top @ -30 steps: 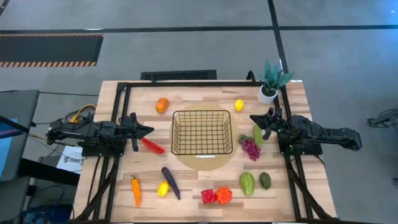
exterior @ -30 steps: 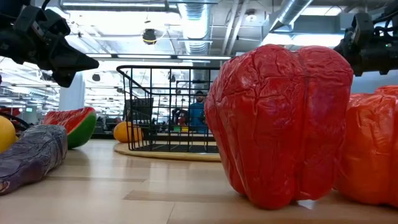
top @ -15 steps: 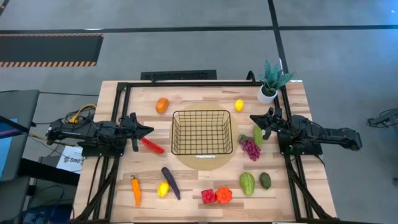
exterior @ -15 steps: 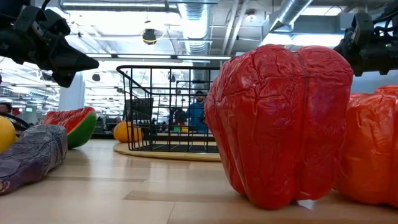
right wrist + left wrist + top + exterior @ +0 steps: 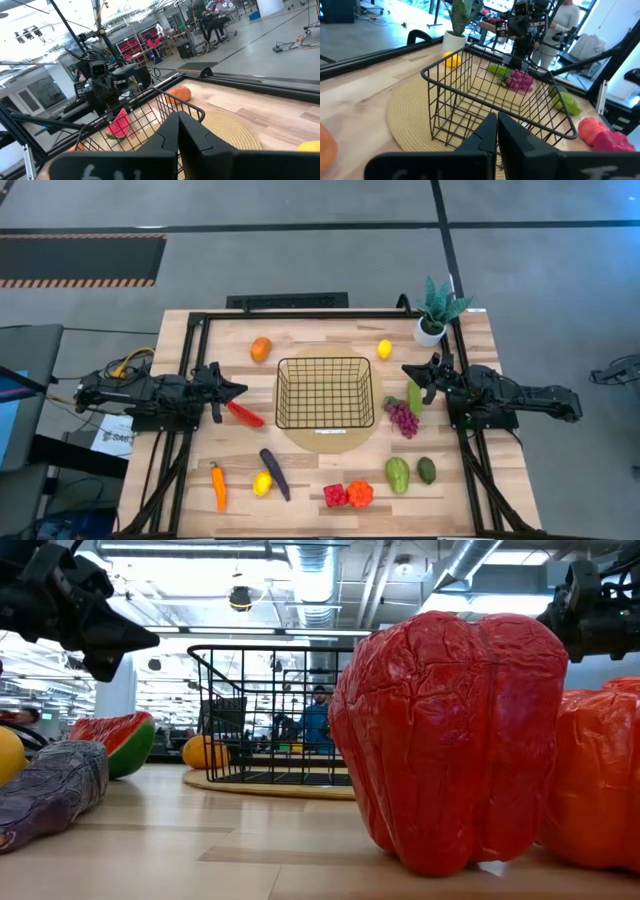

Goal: Build produce basket
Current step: Put the green cucumber into the wire basket

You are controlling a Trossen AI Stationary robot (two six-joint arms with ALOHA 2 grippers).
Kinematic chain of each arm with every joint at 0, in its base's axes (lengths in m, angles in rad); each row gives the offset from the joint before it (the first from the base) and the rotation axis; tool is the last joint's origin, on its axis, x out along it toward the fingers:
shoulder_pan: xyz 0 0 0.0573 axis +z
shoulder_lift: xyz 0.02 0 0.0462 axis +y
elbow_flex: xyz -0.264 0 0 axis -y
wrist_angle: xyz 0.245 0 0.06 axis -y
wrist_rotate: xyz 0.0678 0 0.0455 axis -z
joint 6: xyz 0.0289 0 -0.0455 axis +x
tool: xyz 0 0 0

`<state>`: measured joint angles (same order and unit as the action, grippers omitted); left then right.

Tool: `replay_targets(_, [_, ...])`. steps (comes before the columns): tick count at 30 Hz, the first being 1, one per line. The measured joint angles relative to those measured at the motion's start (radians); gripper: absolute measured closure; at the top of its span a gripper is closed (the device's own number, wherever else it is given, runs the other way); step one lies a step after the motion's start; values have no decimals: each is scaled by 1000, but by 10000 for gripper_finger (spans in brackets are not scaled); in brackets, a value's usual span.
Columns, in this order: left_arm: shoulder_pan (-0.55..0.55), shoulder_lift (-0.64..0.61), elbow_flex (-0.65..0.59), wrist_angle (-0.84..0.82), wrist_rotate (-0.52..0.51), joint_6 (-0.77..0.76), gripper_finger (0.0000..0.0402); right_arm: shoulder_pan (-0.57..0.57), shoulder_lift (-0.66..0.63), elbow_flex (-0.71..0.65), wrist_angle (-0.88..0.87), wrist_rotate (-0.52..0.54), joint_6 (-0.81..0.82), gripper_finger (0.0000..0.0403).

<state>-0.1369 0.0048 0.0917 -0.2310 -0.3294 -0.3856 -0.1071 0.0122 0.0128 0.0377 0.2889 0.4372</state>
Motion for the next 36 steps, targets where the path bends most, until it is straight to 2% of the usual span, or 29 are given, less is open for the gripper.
replay_targets(5, [0, 0, -3, 30, -10, -80, 401, 0, 0, 0, 0, 0, 0, 377])
replay_targets(11, [0, 0, -3, 128, -126, -159, 401, -2, 0, -1, 24, 3, 11, 377])
replay_targets(15, [0, 0, -2, 157, -187, -172, 402, -3, 0, -3, 76, 6, 153, 377])
replay_targets(20, [0, 0, -1, 160, -247, -157, 401, -19, 0, -3, 91, 59, 221, 377])
replay_targets(31, [0, 0, 1, 160, -253, -145, 401, -51, 0, -2, 235, 55, 297, 377])
replay_targets(36, [0, 0, 2, 160, -254, -142, 402, -59, 0, 44, 235, -22, 293, 377])
